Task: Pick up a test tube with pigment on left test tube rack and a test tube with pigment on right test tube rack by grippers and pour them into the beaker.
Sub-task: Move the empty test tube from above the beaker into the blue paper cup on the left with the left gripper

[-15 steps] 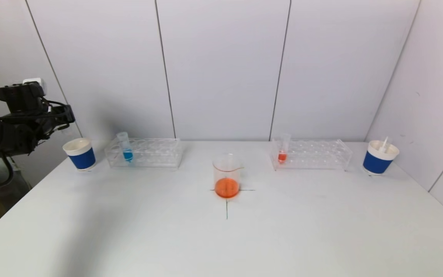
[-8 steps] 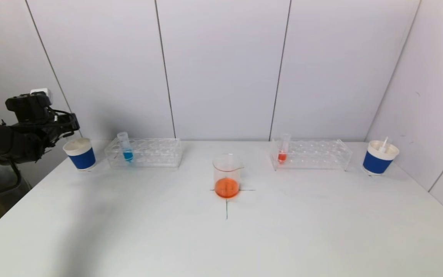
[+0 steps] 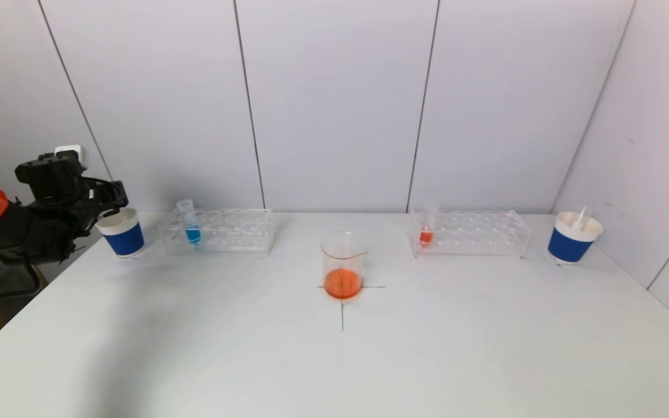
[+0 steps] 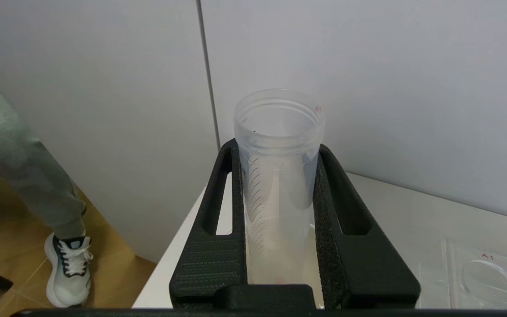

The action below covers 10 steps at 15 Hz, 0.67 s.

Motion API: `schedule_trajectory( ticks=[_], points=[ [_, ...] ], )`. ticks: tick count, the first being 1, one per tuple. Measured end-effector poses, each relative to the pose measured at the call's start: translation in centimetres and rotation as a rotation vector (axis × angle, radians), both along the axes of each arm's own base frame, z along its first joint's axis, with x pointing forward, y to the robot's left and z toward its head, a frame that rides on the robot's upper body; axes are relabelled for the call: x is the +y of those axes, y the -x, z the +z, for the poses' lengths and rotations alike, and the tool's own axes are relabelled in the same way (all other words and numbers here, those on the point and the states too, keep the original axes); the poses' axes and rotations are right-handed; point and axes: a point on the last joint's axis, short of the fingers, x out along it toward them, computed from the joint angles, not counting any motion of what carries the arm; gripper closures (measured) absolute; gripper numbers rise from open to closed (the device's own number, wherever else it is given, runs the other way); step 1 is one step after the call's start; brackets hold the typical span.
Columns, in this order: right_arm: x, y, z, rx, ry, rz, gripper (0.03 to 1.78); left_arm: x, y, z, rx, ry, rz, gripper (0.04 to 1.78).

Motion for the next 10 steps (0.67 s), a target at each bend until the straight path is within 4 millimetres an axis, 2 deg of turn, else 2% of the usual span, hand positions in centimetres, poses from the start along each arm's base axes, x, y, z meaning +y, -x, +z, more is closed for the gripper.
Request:
schedule_trajectory(
  ticks=[10],
  points=[
    [0.0,0.0,0.0,0.000,0.000,0.000,0.05,-0.8,1.0,-1.7,0.010,0.002,-0.018,1.37]
  ],
)
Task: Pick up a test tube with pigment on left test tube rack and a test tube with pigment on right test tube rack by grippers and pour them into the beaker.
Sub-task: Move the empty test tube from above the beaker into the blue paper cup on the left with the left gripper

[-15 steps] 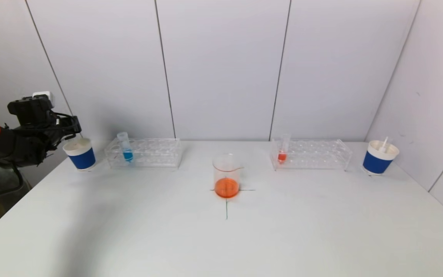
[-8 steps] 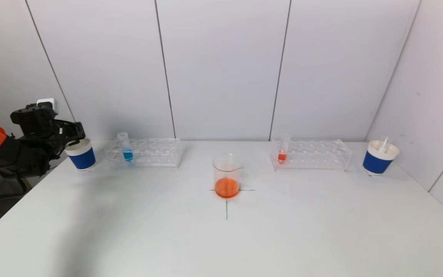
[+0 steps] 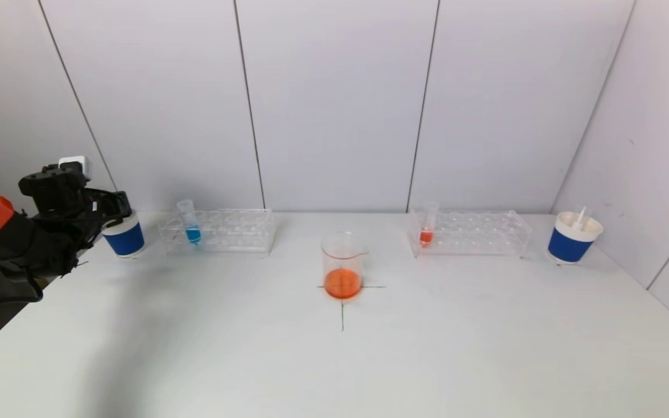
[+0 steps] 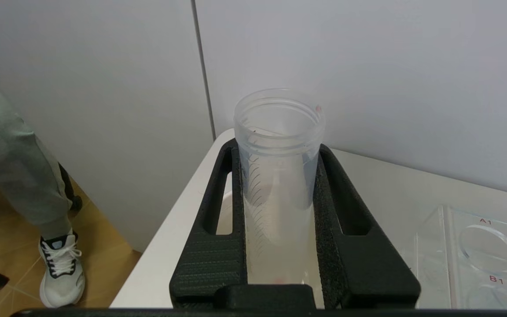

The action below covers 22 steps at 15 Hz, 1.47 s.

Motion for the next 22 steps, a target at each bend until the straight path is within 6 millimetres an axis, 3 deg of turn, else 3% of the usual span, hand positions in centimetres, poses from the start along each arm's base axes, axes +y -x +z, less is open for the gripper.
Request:
schedule_trajectory(
  ticks=[22],
  points=[
    [0.00,0.00,0.00,0.000,0.000,0.000,0.05,0.00,0.02,0.01,-0.006,-0.001,0.001,1.37]
  ],
)
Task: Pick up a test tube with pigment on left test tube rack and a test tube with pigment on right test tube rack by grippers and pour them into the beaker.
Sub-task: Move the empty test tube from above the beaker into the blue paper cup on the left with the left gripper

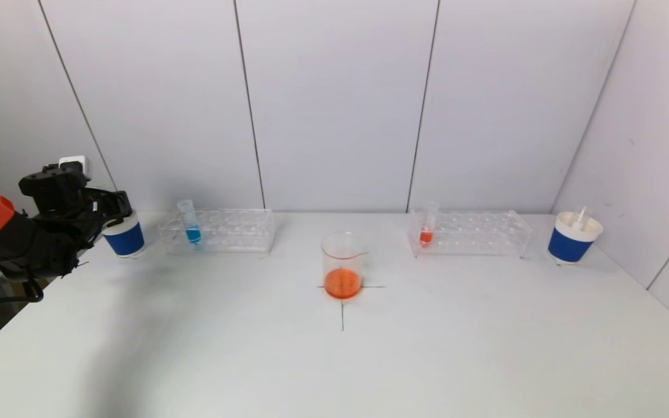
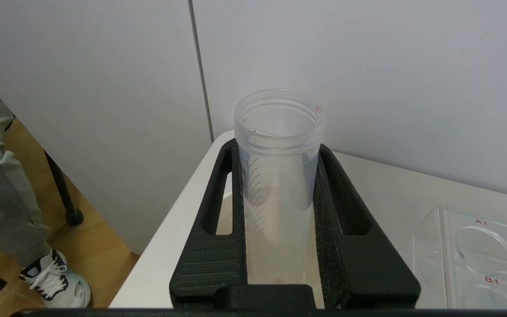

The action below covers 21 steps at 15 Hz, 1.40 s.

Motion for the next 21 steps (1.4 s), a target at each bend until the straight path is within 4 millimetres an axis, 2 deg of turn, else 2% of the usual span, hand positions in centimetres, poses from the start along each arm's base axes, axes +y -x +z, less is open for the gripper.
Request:
schedule_trajectory(
  ticks=[12,14,17,21],
  points=[
    [0.00,0.00,0.00,0.000,-0.001,0.000,0.05,0.00,-0.05,0.11,-0.016,0.000,0.000,1.36],
    [0.00,0.00,0.00,0.000,0.000,0.000,0.05,0.01,-0.06,0.06,-0.015,-0.009,0.000,1.31],
    [0.00,0.00,0.00,0.000,-0.001,0.000,0.05,-0.01,-0.01,-0.05,-0.010,-0.009,0.000,1.04],
    [0.00,0.00,0.00,0.000,0.000,0.000,0.05,-0.04,0.04,-0.17,-0.006,-0.009,-0.001,0.42]
  ],
)
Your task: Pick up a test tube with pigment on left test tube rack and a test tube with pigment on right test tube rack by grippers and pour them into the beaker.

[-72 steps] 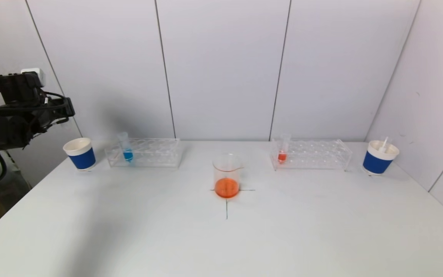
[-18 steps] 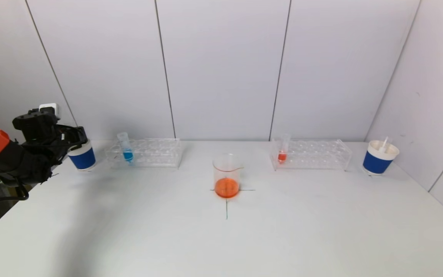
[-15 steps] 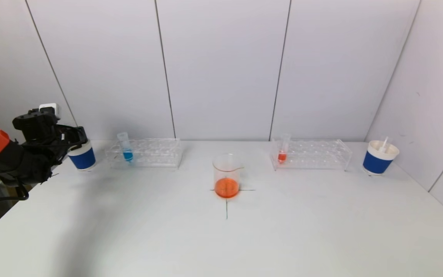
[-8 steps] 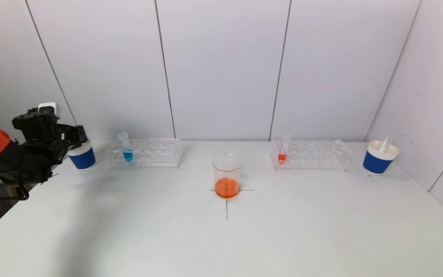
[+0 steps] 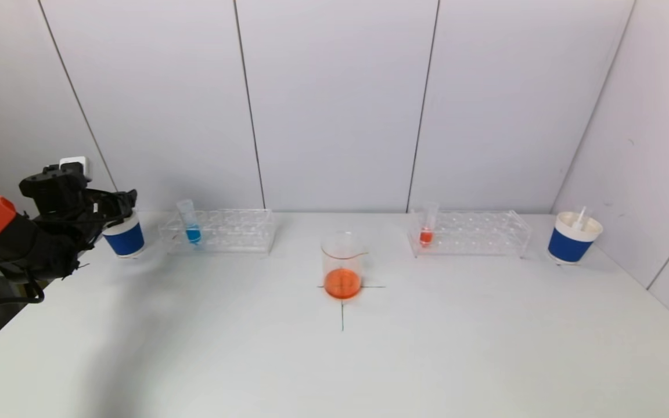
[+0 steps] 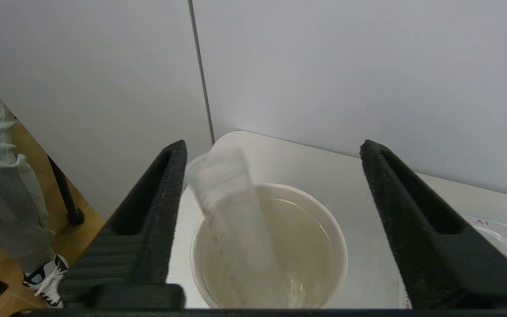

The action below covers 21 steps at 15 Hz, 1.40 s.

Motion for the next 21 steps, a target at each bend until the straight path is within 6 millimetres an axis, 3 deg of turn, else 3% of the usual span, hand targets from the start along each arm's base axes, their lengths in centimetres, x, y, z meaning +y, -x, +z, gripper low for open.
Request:
schedule_trajectory(
  ticks=[4,12,16,21],
  points=[
    [0.0,0.0,0.0,0.000,0.000,0.000,0.05,0.0,0.0,0.0,0.002,0.000,0.000,0.08],
    [0.0,0.0,0.0,0.000,0.000,0.000,0.05,-0.7,0.4,0.7,-0.010,-0.002,-0.013,0.06],
    [0.0,0.0,0.0,0.000,0.000,0.000,0.05,-3.9,2.2,3.1,-0.028,-0.002,-0.078,0.06],
    [0.0,0.0,0.0,0.000,0.000,0.000,0.05,-9.3,7.7,6.5,-0.044,0.010,-0.202,0.06]
  ],
)
